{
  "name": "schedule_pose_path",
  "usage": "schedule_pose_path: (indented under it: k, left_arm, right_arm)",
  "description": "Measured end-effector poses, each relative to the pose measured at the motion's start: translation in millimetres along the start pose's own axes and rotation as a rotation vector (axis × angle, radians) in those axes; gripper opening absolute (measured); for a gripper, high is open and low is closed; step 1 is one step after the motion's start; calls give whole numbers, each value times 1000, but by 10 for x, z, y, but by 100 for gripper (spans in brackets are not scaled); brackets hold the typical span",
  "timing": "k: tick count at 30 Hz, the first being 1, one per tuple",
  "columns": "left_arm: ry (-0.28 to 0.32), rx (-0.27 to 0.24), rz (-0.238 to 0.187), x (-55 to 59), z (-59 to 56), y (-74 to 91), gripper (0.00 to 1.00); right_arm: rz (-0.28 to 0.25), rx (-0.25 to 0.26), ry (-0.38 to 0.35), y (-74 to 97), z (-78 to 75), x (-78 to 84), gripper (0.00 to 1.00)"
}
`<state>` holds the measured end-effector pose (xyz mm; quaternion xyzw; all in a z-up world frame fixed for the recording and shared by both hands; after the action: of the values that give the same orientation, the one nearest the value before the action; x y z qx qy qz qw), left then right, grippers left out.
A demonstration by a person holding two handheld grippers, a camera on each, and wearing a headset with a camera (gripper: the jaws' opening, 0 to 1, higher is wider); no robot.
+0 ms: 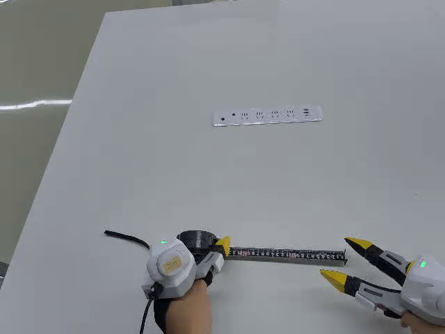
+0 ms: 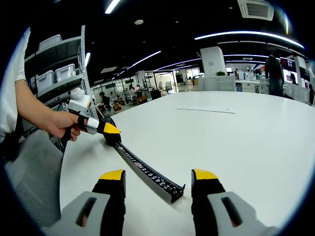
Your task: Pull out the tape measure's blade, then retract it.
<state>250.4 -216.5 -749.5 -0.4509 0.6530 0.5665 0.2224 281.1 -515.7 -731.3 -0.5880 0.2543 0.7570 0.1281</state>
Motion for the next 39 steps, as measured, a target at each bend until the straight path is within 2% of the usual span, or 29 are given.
schedule_pose_path:
  k: [26,39]
  left_arm:
    - [10,-24,9,26,-16,-20,72]
    - [12,-22,8,22,-8,-25,72]
  right_arm:
    - [30,-71,-10,-50,-57,115,47]
    - [60,-106,-17,-76,-103,226,39]
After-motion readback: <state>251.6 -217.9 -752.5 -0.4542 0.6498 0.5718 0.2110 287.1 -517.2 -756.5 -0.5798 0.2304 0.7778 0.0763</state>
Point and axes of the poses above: the centre of the closed fingertips' face, and the gripper's own axes: y roughly backward along the fingers, z roughly to its left, x roughly out of its underside, the point moved 4 cm from there along y, roughly backward along the fingers, and after that the axes turned 7 degrees about -z, right-handed, at the moved point
